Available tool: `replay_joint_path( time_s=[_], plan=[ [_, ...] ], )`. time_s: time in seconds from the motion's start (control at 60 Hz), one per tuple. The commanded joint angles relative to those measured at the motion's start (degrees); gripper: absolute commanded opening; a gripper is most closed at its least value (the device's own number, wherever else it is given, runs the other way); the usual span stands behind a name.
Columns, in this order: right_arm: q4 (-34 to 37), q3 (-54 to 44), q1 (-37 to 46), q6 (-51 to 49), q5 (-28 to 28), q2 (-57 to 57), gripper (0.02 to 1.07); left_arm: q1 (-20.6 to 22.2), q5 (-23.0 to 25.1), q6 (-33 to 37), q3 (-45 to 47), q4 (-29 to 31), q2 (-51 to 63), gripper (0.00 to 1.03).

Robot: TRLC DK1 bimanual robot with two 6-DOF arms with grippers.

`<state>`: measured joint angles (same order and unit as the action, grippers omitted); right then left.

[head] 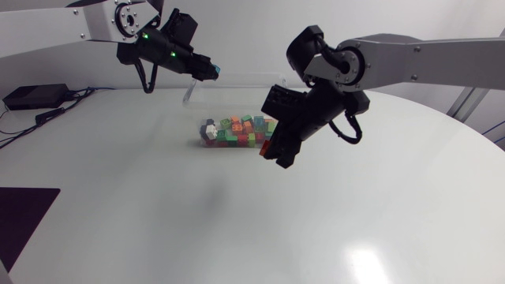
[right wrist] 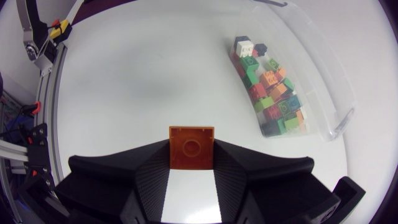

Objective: Place the duplo bricks in the container

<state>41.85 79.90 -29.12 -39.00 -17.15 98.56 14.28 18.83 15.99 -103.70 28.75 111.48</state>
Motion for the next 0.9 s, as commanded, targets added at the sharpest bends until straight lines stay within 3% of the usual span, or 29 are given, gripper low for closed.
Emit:
replay_joint_path(
  time_s=[0.0,0.1,0.133,0.25,0.383,0.883],
  plan=[
    [0.17,2.81,1.18,1.74,-1.22,-1.27,0.30,-0.22,-0.46,-2.80,-2.47,-2.91,1.99,0.35],
    [-0.18,4.48,1.79,2.70,-2.10,-1.36,0.30,-0.05,-2.66,-4.12,-2.91,-6.87,3.04,0.45],
    [-0.36,5.36,2.14,3.23,-2.72,-1.36,0.30,0.31,-3.98,-4.12,-3.00,-9.07,3.74,0.63],
    [-1.94,8.43,2.85,5.25,-3.16,-0.65,0.30,1.45,-10.57,-2.89,-2.38,-15.83,4.80,1.00],
    [-4.32,13.00,3.37,8.07,-3.68,1.28,0.30,1.71,-12.68,-1.49,-2.21,-19.70,4.53,0.99],
    [-14.77,28.56,5.39,17.12,-3.86,14.90,0.30,-1.89,-13.03,-0.61,13.00,-16.80,-13.83,0.99]
  ],
)
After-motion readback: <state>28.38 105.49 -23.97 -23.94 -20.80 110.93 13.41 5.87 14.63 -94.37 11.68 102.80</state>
